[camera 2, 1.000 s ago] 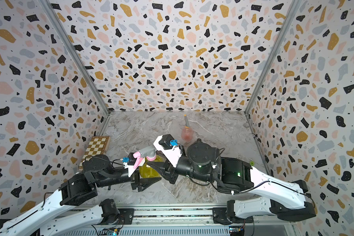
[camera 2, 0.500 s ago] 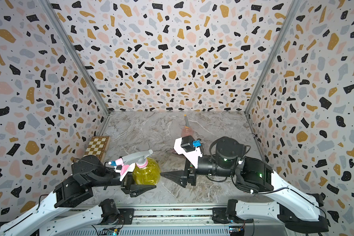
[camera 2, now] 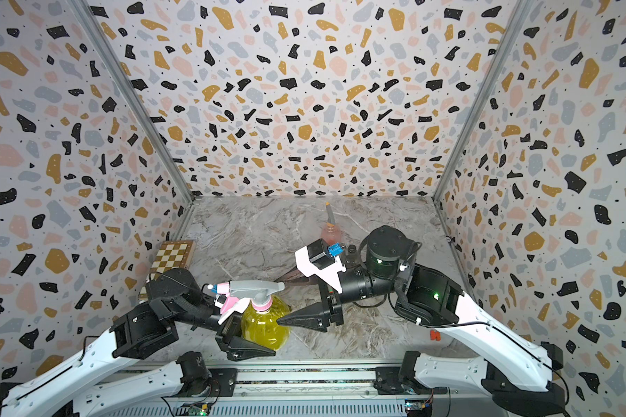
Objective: Attach spray nozzles to spray bottles
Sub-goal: Screw the spray nozzle on the spray bottle.
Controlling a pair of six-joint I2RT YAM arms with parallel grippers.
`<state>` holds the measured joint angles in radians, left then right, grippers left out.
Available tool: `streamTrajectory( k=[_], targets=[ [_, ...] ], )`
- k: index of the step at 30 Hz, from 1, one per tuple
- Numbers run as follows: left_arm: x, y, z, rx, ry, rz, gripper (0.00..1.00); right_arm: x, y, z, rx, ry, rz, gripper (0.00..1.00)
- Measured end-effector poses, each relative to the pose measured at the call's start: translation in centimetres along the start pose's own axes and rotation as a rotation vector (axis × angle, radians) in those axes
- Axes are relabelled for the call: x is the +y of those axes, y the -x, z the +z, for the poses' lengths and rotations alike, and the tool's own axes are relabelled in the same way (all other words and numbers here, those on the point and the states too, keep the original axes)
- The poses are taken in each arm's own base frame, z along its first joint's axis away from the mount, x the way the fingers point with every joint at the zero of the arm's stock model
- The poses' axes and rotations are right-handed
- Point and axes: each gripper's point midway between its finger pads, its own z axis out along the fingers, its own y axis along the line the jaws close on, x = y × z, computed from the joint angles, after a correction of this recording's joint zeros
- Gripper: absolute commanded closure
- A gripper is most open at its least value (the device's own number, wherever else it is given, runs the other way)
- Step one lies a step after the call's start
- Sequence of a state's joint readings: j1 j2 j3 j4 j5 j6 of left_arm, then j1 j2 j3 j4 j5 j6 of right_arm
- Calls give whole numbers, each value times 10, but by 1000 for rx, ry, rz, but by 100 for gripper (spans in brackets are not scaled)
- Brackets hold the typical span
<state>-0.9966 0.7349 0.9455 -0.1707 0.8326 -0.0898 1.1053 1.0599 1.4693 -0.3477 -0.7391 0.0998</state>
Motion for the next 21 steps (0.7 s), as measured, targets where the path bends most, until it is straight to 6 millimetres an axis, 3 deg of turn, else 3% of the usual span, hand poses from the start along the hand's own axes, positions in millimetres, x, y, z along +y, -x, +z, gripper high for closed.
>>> streamTrajectory(
  k=[10, 21],
  targets=[
    [-2, 1, 2, -3, -24, 1, 100, 4, 19, 6, -32, 51, -32, 32],
    [-1, 0, 2, -1, -22, 2, 100, -4, 16, 17, -13, 65, 0, 42]
  ],
)
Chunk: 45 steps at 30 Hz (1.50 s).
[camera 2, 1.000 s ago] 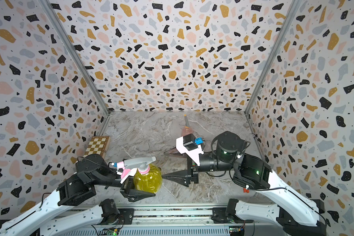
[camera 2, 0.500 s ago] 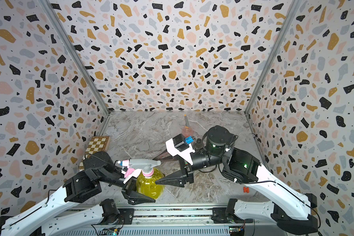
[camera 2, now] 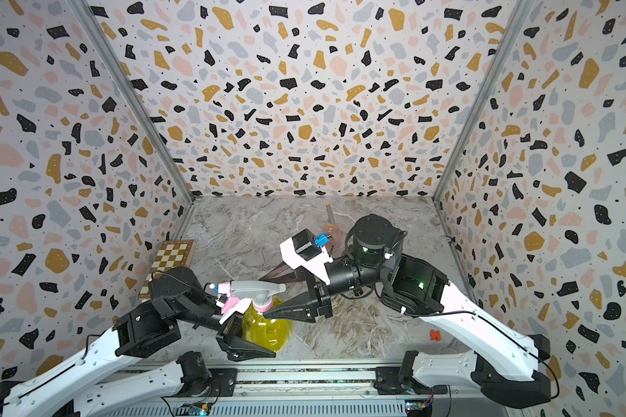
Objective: Attach spray nozzles to spray bottles
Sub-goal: Screw the spray nozzle on the spray bottle.
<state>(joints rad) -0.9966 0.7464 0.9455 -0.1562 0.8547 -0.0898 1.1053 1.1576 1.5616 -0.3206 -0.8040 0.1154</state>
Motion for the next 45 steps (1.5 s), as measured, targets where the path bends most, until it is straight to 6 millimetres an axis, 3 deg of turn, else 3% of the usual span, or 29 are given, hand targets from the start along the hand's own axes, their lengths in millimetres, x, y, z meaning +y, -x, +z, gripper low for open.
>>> streamTrajectory(
  k=[16, 30, 33, 45],
  targets=[
    [7, -3, 0, 9, 41, 10, 100, 3, 0, 2, -2, 19, 23, 53],
    [15, -4, -4, 13, 104, 17, 100, 2, 0, 7, -3, -20, 13, 81],
    [19, -3, -7, 12, 141, 31, 100, 1, 1, 9, -7, -51, 5, 83],
    [55, -8, -26, 62, 417, 48, 100, -33, -17, 8, -57, -342, 96, 86]
  ],
)
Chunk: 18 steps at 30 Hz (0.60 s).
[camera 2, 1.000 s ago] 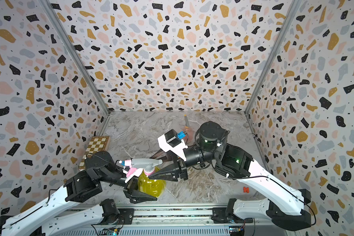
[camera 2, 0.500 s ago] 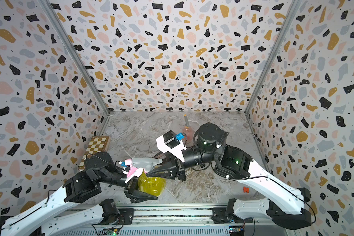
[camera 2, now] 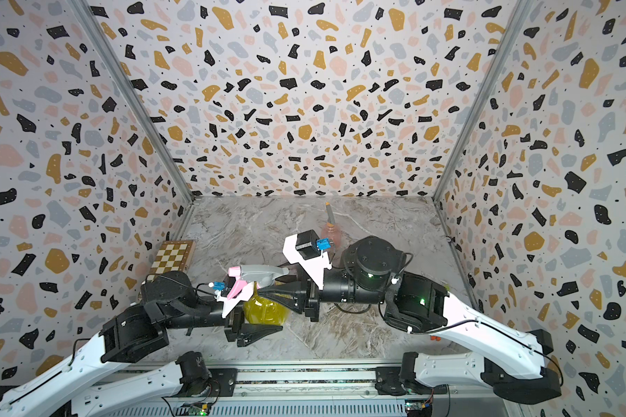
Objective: Attach spray nozzles to spray bottles
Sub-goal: Screw the spray nozzle on the spray bottle.
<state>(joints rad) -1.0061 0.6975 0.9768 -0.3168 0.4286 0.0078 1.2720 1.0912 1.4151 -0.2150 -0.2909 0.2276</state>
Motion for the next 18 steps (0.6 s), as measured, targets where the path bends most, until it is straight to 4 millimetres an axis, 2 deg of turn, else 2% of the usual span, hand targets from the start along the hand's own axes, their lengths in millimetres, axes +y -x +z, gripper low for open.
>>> streamTrajectory(
  k=[3, 8, 14, 18],
  targets=[
    [9, 0, 0, 3, 56, 3, 100, -7, 1, 4, -21, -75, 62, 87],
    [36, -12, 2, 47, 199, -22, 100, -39, -6, 9, -34, -270, 160, 87],
    [59, -24, 2, 83, 321, -48, 100, -68, -15, 13, -38, -489, 227, 86],
    [67, -31, 1, 98, 363, -60, 100, -81, -18, 14, -39, -577, 243, 81]
  ],
)
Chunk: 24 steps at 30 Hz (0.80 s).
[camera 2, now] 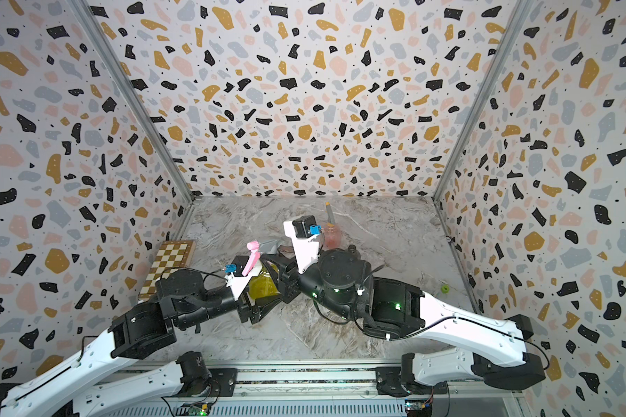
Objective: Attach spray nozzles to spray bottles
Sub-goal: Screw the spray nozzle on the spray bottle.
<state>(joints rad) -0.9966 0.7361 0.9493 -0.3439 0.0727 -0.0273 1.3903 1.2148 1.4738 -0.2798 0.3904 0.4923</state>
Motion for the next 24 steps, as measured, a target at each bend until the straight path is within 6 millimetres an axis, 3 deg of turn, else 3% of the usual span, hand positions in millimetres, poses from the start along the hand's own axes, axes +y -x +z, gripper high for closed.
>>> streamTrajectory(
  k=[7, 15, 19, 24],
  targets=[
    [-1, -2, -3, -14, -7, -9, 100, 3, 4, -6, -12, 11, -48, 59],
    [-15, 30, -15, -154, -80, 12, 100, 23, -8, -47, 23, 207, -202, 29],
    [-24, 41, -22, -200, -131, 33, 100, 33, -12, -71, 34, 325, -264, 25],
    [-49, 40, -27, -205, -281, 56, 100, 40, -1, -90, 23, 473, -289, 25]
  ],
)
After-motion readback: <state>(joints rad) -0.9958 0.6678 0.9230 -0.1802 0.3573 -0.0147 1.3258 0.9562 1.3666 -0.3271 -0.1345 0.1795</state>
